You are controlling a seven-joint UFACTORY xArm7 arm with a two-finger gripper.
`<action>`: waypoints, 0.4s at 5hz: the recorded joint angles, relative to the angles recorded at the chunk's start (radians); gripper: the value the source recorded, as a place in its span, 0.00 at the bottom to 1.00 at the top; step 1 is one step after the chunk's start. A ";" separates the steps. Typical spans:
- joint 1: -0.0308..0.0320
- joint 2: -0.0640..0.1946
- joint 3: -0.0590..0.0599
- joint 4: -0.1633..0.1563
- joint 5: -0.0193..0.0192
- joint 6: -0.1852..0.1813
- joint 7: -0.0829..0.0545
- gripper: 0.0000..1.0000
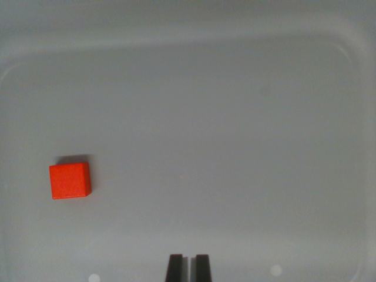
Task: Reach red block
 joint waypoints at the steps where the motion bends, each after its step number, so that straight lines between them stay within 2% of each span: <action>1: 0.0000 0.000 0.000 0.000 0.0000 0.000 0.000 0.00; 2: 0.0020 0.004 0.002 -0.004 -0.0001 -0.008 0.000 0.00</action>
